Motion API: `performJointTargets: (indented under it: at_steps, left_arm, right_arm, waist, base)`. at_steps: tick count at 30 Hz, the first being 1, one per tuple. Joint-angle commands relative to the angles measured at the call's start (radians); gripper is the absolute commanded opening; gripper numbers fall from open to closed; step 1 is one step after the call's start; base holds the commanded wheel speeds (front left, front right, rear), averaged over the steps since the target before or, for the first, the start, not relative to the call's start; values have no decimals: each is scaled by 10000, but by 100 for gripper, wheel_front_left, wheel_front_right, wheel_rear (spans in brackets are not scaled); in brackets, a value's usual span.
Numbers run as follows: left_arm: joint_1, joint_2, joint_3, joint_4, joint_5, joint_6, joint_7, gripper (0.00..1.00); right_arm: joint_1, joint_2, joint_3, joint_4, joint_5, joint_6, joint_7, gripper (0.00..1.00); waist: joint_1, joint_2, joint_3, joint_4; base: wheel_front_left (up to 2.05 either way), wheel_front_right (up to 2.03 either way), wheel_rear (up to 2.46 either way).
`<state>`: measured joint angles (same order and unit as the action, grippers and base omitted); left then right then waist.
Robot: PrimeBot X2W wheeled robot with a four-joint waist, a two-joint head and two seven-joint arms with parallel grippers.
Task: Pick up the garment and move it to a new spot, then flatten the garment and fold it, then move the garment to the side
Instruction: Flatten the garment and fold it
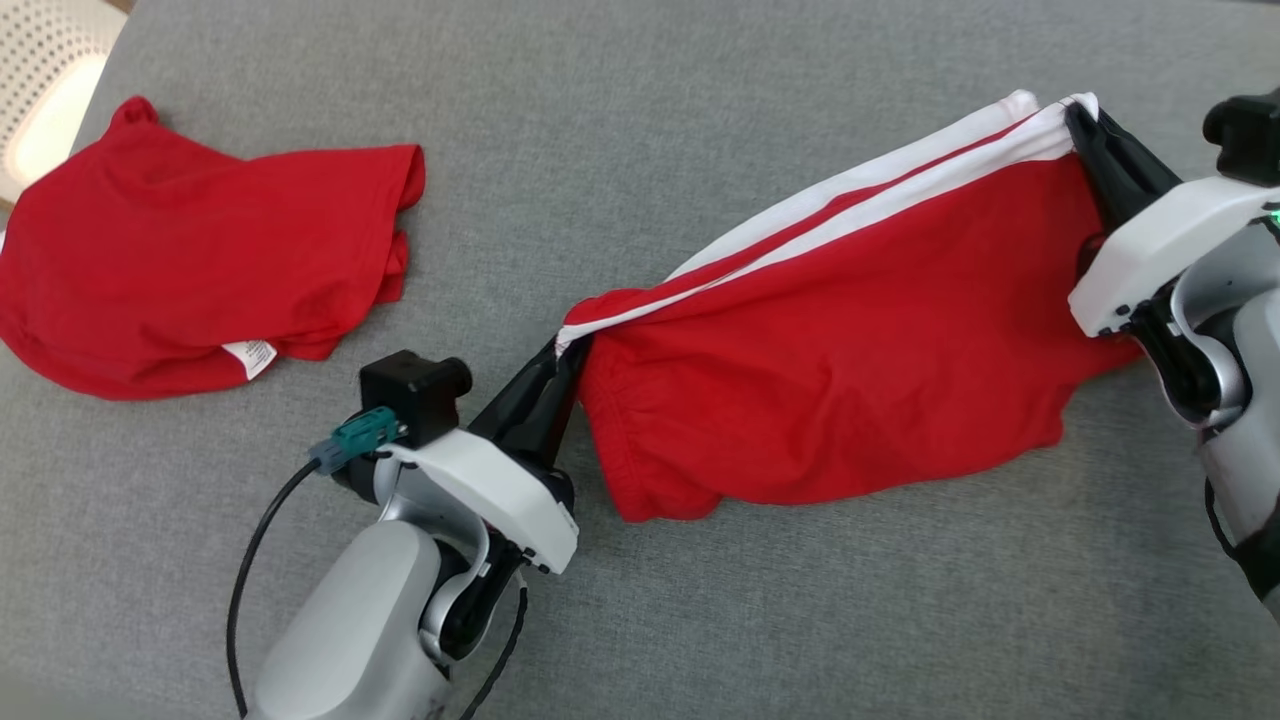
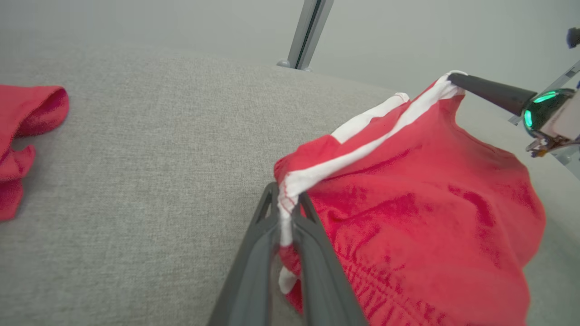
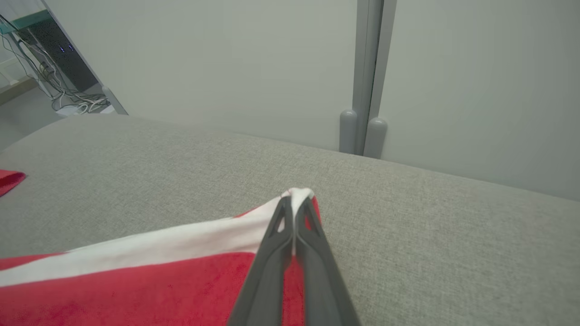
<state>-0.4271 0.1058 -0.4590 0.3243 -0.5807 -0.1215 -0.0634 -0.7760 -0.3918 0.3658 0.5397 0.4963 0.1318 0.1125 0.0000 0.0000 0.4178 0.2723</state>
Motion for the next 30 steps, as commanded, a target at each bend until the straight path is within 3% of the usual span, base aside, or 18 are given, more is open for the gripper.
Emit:
performJointTargets:
  at_steps: [1, 2, 3, 4, 5, 10, 15, 22, 30]
  left_arm:
    - [-326, -27, -171, 266, -100, -61, -33, 0]
    - [-420, -40, -289, 418, -147, -77, -29, 0]
    - [-519, -33, -417, 562, -144, -91, -48, 0]
    - [-579, 5, -538, 706, -130, -82, -44, 30]
    - [-592, -16, -537, 775, -229, -88, -175, 100]
    - [-504, 63, -363, 952, -349, -90, -831, 100]
    - [-250, 324, 247, 477, 73, 598, -1773, 100]
    - [286, 694, 1629, -1123, 904, 1533, -2014, 100]
    - [1138, 1157, 2673, -1530, 1549, 1500, -2004, 100]
  right_arm:
    - [-301, 18, 249, 455, 79, -21, -147, 0]
    - [-431, 50, 353, 756, 115, -21, -204, 25]
    - [-571, 100, 457, 992, 174, -21, -322, 83]
    - [-724, 171, 550, 1158, 170, -14, -580, 100]
    - [-784, 215, 597, 1333, 137, -14, -832, 100]
    - [-802, 393, 855, 1595, -328, -14, -2237, 100]
    - [-361, 534, 551, 1329, -773, -14, -3518, 100]
    - [1145, 939, -723, -425, -1418, -14, -3775, 100]
    - [3574, 1745, -1944, -2647, -2232, -13, -3499, 100]
  waist:
    - [0, 0, 325, 246]
    - [0, 0, 347, 249]
    - [0, 0, 363, 247]
    - [0, 0, 374, 219]
    - [0, 0, 369, 195]
    - [0, 0, 223, -22]
    - [0, 0, -191, -377]
    - [0, 0, -926, -1154]
    - [0, 0, -1633, -2234]
  base:
    - [0, 0, 0]
    - [0, 0, 0]
    - [0, 0, 0]
    - [0, 0, 0]
    - [0, 0, 0]
    - [0, 0, 0]
    - [0, 0, 0]
    - [0, 0, 0]
    - [0, 0, 0]
